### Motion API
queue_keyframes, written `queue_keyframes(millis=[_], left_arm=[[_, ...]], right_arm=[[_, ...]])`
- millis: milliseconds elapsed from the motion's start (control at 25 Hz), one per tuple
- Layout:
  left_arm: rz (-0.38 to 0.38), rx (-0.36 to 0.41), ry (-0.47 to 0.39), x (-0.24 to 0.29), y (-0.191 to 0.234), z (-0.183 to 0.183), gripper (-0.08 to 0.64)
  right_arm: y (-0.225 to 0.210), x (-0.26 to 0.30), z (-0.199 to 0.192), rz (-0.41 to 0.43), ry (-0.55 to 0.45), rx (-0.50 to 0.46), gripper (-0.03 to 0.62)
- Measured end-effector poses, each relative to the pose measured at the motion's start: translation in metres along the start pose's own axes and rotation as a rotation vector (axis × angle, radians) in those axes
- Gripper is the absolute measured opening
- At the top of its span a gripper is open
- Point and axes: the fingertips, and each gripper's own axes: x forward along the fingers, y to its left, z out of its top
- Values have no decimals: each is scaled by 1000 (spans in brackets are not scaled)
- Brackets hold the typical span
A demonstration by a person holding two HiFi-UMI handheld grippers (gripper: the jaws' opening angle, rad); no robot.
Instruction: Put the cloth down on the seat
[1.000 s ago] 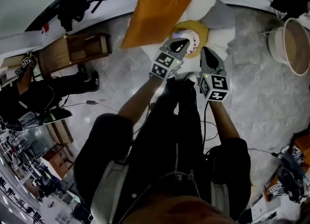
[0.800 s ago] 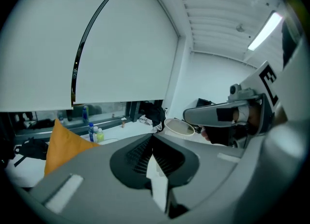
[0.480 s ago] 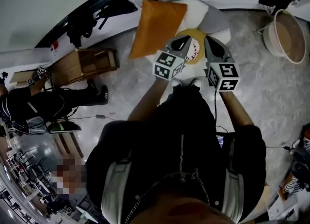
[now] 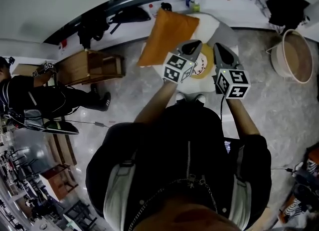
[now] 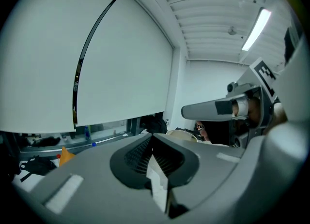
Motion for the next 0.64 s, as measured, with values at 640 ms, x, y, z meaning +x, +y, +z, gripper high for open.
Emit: queue_keyframes(millis=[640], left_arm=[[17,-5,32,0,9,-5,9]], right_arm=[[5,11,-6,35,27,26,-3]])
